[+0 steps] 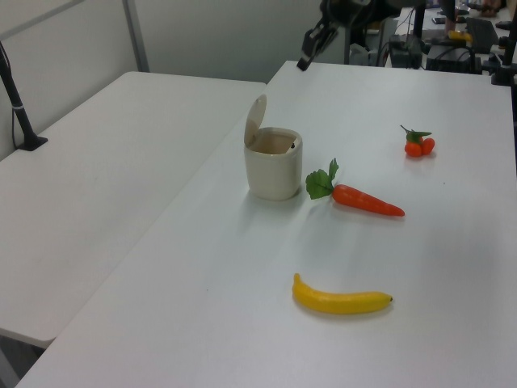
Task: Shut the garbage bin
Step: 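Move the gripper down toward the open lid of the cream bin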
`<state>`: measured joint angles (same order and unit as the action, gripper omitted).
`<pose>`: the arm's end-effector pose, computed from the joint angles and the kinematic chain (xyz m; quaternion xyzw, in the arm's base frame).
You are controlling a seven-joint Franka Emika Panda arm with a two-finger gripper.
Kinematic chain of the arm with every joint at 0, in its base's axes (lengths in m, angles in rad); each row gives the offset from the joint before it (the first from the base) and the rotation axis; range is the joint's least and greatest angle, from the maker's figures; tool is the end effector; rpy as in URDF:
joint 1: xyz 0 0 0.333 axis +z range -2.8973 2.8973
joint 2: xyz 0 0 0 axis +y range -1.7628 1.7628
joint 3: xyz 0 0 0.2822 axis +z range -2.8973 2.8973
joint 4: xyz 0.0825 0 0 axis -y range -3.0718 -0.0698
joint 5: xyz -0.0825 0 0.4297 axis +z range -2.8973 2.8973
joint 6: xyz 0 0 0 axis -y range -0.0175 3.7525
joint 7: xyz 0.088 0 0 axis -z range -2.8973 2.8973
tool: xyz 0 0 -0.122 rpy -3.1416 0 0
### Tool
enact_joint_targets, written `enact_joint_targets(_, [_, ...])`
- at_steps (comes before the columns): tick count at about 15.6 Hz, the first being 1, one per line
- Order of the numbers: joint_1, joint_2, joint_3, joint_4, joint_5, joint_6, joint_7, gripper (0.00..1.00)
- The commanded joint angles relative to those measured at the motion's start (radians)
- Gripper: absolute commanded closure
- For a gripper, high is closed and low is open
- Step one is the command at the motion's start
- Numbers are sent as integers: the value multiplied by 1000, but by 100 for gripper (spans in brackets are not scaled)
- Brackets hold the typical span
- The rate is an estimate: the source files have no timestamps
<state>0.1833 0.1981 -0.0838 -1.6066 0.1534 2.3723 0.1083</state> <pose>0.7090 0.0784 0.5192 -0.9575 0.0390 -0.2721 0.0876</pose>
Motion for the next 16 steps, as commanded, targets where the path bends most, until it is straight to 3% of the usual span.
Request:
enact_joint_targets(1, [24,69,-17,56,0,65,28,100])
enact_joint_targets(11, [24,210,-17,93,-3,408,22,100])
enact_joint_targets(16, [35,258,-14,86,-5,481,16,100])
